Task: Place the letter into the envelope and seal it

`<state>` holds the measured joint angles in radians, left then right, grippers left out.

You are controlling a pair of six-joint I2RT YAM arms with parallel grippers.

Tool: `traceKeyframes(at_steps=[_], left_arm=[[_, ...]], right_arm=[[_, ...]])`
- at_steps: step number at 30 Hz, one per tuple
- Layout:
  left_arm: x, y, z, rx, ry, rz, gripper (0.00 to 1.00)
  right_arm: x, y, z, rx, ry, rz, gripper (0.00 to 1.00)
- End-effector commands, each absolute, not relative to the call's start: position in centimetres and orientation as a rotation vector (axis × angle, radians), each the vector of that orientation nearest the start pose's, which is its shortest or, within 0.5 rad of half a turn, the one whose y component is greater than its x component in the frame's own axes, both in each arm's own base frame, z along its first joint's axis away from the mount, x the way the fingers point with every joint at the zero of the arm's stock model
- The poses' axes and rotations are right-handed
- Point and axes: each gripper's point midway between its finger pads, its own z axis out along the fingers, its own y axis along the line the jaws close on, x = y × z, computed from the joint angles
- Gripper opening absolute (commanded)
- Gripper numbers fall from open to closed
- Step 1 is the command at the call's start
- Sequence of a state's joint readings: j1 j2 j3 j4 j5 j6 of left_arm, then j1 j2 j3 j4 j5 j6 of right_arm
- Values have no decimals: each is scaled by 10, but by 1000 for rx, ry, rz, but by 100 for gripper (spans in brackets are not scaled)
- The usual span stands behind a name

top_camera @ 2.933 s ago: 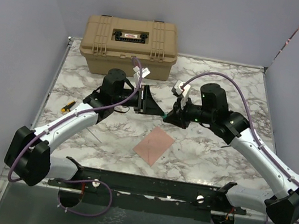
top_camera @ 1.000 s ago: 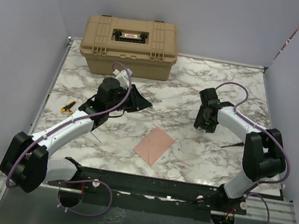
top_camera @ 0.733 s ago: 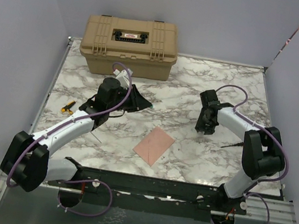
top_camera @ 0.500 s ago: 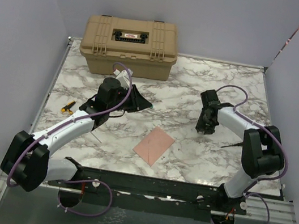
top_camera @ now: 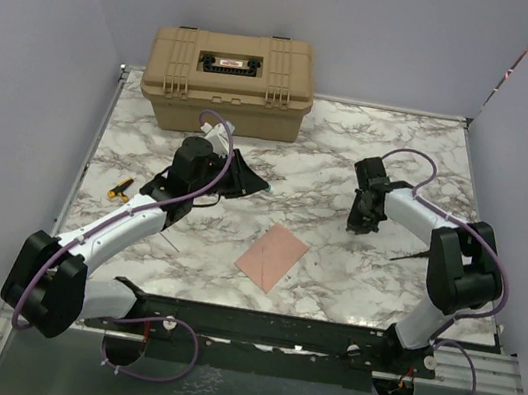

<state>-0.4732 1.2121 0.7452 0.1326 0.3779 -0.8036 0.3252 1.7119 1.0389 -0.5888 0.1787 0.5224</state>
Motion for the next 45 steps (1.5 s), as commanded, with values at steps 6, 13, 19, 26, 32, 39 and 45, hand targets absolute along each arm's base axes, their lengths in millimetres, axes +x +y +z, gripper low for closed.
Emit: traceKeyframes(at_steps=[6, 13, 19, 26, 32, 39, 45], left_arm=[[288, -264, 216, 5, 2027, -1277, 0], [280, -279, 241, 64, 1943, -1443, 0], [273, -287, 268, 75, 1872, -1575, 0], [268, -289, 284, 36, 1862, -1652, 0], [264, -290, 299, 23, 1828, -1716, 0], [258, -291, 315, 65, 1785, -1754, 0], [255, -290, 330, 85, 1727, -1789, 0]], right_arm=[[327, 125, 83, 216, 2595, 276, 0], [310, 198, 206, -60, 2170, 941, 0], [276, 236, 293, -173, 1794, 1407, 1], [262, 247, 313, -271, 1734, 1518, 1], [257, 255, 311, -325, 1750, 1549, 1], [251, 262, 312, -344, 1749, 1608, 1], [247, 266, 315, -349, 1730, 1641, 0]])
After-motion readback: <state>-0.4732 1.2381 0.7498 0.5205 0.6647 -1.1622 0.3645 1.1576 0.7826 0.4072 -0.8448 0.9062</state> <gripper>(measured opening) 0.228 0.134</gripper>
